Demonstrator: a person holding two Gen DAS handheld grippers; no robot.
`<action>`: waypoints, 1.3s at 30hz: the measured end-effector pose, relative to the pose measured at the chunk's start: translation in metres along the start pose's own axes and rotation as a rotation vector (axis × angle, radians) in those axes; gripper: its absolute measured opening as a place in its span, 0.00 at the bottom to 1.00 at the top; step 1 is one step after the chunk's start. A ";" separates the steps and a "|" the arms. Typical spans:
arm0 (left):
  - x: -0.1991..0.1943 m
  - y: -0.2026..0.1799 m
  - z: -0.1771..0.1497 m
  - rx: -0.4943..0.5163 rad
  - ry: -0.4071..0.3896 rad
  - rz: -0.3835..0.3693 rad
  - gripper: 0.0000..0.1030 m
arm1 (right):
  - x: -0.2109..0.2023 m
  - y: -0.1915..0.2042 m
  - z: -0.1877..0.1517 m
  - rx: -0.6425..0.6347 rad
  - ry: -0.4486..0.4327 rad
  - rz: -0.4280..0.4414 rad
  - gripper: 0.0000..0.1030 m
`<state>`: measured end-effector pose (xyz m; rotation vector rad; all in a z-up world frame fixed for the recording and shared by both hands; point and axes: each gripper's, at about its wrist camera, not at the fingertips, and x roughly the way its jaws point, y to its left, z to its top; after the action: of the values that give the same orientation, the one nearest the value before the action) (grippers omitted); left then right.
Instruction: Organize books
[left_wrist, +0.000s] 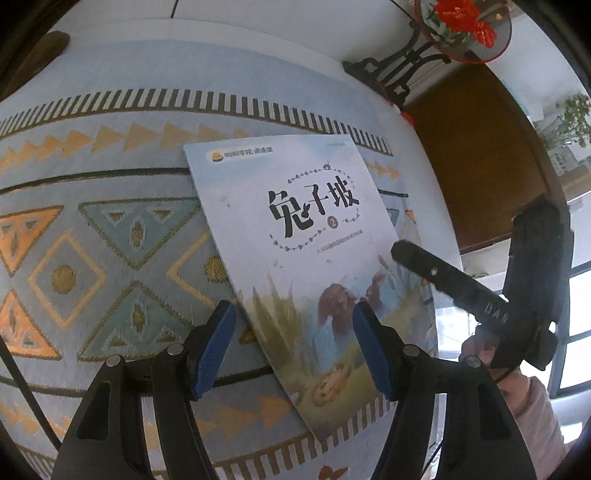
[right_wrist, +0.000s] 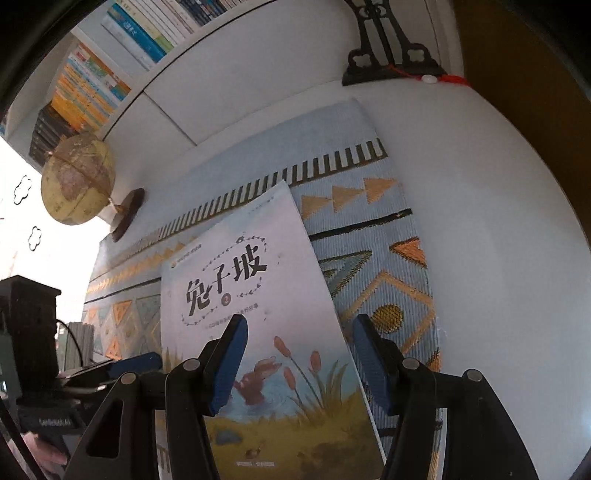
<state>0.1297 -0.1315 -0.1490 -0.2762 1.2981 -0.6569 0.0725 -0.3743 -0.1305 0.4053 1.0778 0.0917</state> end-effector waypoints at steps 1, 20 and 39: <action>0.000 0.001 0.000 -0.004 0.004 -0.009 0.61 | 0.000 0.002 0.000 -0.021 0.003 -0.003 0.56; 0.014 -0.010 0.004 0.007 0.050 0.116 0.61 | -0.010 -0.058 -0.029 0.284 0.114 0.438 0.40; 0.021 -0.009 0.014 -0.015 0.064 0.106 0.61 | -0.017 -0.032 -0.061 0.251 0.161 0.402 0.22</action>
<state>0.1431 -0.1535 -0.1575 -0.1982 1.3701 -0.5703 0.0074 -0.3913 -0.1528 0.8505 1.1581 0.3531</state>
